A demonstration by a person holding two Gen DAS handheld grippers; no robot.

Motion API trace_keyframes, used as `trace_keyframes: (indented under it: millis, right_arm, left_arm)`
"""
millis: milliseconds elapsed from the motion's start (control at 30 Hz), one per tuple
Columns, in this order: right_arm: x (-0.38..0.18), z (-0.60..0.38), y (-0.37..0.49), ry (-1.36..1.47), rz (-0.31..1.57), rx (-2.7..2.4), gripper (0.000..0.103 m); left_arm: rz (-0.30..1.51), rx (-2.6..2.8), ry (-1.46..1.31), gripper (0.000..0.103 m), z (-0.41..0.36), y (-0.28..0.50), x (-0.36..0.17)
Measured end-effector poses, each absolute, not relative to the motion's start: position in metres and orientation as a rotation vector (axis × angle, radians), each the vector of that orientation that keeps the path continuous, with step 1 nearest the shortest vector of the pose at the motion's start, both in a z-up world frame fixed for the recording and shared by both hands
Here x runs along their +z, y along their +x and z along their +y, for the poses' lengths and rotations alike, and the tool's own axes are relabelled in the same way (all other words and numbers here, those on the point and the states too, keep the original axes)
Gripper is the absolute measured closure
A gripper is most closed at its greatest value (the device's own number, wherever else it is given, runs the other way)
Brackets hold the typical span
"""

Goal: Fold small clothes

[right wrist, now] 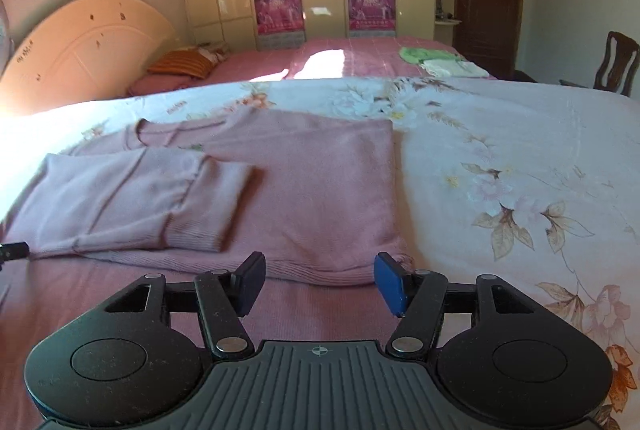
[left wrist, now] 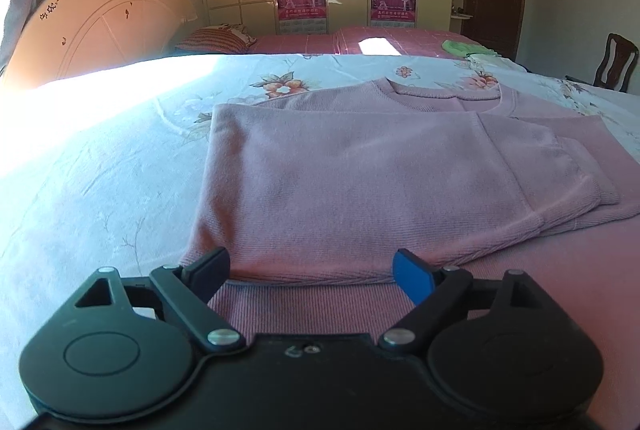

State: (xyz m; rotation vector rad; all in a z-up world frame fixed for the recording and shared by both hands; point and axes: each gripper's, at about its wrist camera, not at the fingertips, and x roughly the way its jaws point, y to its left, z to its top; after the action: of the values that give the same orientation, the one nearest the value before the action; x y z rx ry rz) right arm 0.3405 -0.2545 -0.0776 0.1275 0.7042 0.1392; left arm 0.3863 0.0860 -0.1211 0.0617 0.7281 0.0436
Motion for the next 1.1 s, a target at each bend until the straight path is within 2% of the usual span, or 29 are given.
trace_keyframes:
  millis: [133,200,400,433,467,533,600,833,967,1100]
  right_arm:
    - [-0.086,-0.247,0.369,0.294,0.739,0.211,0.043]
    - [-0.092,-0.243,0.382,0.347,0.745,0.234,0.053]
    - [-0.100,-0.229,0.402,0.367,0.765,0.303,0.058]
    - [-0.100,-0.227,0.401,0.367,0.760,0.325,0.064]
    - [-0.100,-0.226,0.400,0.368,0.764,0.339,0.079]
    - [-0.104,-0.225,0.399,0.367,0.776,0.341,0.084]
    - [-0.105,-0.226,0.399,0.369,0.777,0.335,0.095]
    - [-0.080,-0.236,0.373,0.367,0.703,0.370,0.098]
    - [-0.102,-0.223,0.383,0.283,0.790,0.336,0.098]
    - [-0.101,-0.221,0.385,0.283,0.781,0.315,0.097]
  left_arm:
    - [0.700,0.082,-0.017,0.016,0.100,0.392,-0.120]
    - [0.720,0.080,-0.025,0.016,0.102,0.398,-0.124]
    - [0.763,0.052,0.003,0.015,0.102,0.407,-0.130]
    - [0.762,0.050,-0.003,0.015,0.103,0.406,-0.130]
    - [0.761,0.046,-0.003,0.015,0.103,0.407,-0.131]
    - [0.756,0.039,0.004,0.015,0.103,0.406,-0.132]
    - [0.757,0.030,0.005,0.015,0.104,0.406,-0.132]
    - [0.749,0.004,0.050,0.016,0.107,0.405,-0.131]
    - [0.772,-0.003,0.058,0.013,0.106,0.411,-0.133]
    - [0.790,0.009,0.081,0.013,0.101,0.412,-0.129]
